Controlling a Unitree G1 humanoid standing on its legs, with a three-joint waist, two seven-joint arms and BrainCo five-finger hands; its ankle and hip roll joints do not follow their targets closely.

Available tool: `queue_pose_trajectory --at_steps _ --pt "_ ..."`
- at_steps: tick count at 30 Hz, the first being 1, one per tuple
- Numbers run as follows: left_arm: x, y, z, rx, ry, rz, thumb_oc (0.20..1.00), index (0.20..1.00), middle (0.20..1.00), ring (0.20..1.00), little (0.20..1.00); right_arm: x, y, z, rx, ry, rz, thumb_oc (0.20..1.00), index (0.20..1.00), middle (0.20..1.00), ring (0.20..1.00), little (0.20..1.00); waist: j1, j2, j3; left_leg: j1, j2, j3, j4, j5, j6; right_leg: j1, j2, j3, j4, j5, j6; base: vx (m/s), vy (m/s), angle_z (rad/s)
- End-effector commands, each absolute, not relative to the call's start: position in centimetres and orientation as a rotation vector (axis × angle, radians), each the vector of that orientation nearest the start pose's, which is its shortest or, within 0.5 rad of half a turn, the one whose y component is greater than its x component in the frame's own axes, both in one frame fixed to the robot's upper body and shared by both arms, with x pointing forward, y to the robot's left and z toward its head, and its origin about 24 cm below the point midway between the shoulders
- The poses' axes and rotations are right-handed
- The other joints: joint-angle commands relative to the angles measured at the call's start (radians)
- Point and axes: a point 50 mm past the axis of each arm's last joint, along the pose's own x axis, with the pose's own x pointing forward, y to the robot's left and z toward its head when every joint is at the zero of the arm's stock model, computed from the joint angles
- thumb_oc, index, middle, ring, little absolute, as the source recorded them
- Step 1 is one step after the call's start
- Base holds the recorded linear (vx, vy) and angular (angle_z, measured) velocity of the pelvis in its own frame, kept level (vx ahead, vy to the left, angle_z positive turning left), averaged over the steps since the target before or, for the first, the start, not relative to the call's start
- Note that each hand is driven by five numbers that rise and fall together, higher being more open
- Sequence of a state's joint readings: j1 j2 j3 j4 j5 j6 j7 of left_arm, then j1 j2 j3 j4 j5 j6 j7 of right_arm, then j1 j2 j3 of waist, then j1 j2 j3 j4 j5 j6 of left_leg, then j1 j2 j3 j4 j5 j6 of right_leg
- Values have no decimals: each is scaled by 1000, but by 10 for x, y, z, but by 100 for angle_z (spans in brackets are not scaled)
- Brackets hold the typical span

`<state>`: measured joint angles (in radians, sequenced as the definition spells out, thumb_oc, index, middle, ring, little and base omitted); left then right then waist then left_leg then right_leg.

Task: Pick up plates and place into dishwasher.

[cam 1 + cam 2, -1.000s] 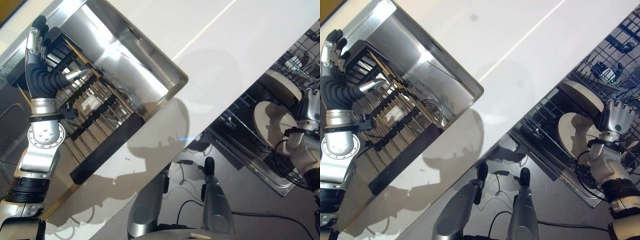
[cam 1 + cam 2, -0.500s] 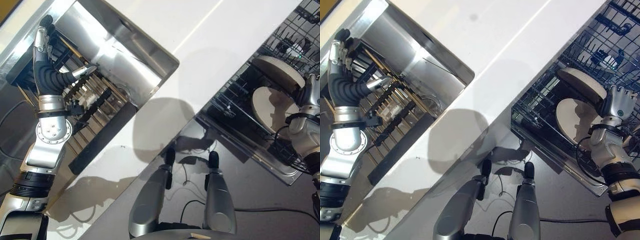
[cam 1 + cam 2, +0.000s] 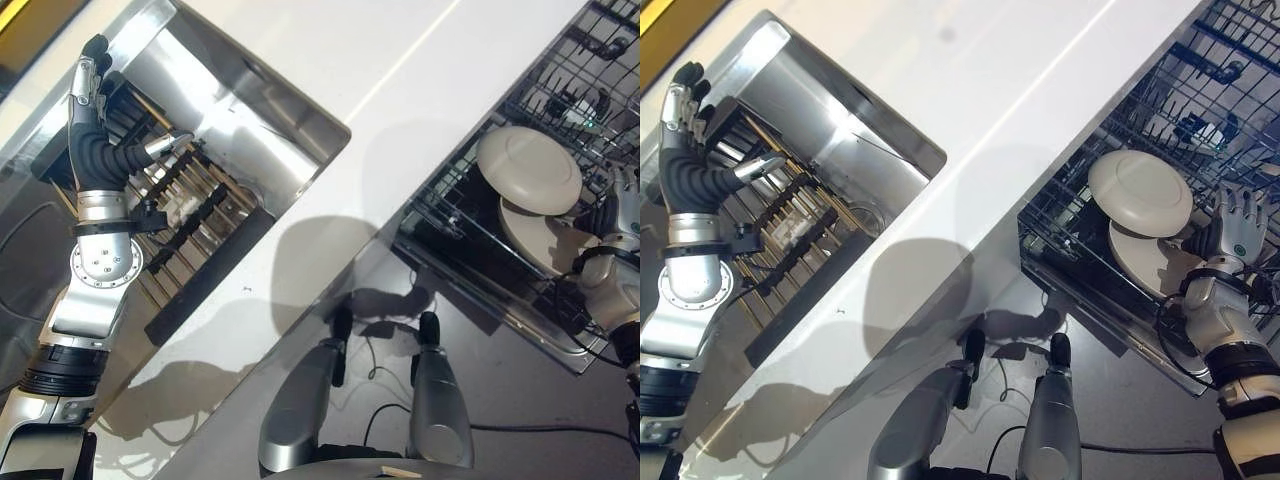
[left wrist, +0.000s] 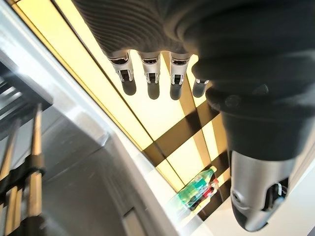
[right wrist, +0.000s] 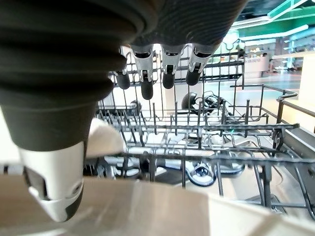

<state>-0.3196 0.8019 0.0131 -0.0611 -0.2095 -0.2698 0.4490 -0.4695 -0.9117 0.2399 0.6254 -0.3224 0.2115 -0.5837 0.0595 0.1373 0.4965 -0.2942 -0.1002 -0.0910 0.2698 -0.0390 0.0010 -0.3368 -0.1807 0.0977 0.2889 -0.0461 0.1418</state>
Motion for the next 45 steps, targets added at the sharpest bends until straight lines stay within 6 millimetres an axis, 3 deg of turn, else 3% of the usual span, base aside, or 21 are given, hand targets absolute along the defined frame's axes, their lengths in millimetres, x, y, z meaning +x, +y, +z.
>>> queue_pose_trajectory --at_steps 1,9,14,23,27,33,45 --pt "263 267 232 414 -797 352 1000 1000 1000 1000 1000 293 -372 147 -1371 28 -776 1000 1000 1000 1000 1000 -23 -16 -115 -63 -4 -46 75 -67 -58 29 -55 -17 -71 49 9 35 -15 -2" --pt "260 274 221 418 -745 351 1000 1000 1000 1000 1000 282 -374 144 -1330 5 -786 1000 1000 1000 1000 1000 -28 -22 -164 5 5 -51 24 -62 -56 86 -50 -16 -101 49 15 41 -12 -3" --pt "257 278 209 408 -711 361 1000 1000 1000 1000 1000 273 -366 148 -1176 -136 -896 1000 1000 1000 1000 1000 -39 -14 -189 33 8 -49 4 -61 -56 102 -46 -10 -108 47 20 17 14 -1" --pt "255 273 190 380 -656 344 1000 1000 1000 1000 1000 257 -361 117 -940 -133 -983 1000 1000 1000 1000 1000 -52 22 -199 58 5 -39 12 -68 -56 112 -48 -3 -83 32 16 28 64 -2" --pt "255 268 182 343 -646 338 1000 1000 1000 1000 1000 258 -346 104 -747 -140 -988 1000 1000 1000 1000 1000 -65 51 -186 59 -5 -32 16 -68 -55 95 -54 11 -63 28 17 -25 114 -5" --pt "259 255 175 293 -639 330 1000 1000 1000 1000 1000 265 -330 96 -617 -156 -975 1000 1000 1000 1000 1000 -85 88 -145 27 -19 -10 59 -73 -56 37 -62 27 -2 16 11 -59 121 -18" --pt "261 243 174 248 -660 339 1000 1000 1000 1000 1000 274 -329 106 -502 -198 -1033 1000 1000 1000 1000 1000 -98 140 -75 -59 -42 23 148 -88 -54 -85 -67 50 125 -14 -5 -68 80 -7"
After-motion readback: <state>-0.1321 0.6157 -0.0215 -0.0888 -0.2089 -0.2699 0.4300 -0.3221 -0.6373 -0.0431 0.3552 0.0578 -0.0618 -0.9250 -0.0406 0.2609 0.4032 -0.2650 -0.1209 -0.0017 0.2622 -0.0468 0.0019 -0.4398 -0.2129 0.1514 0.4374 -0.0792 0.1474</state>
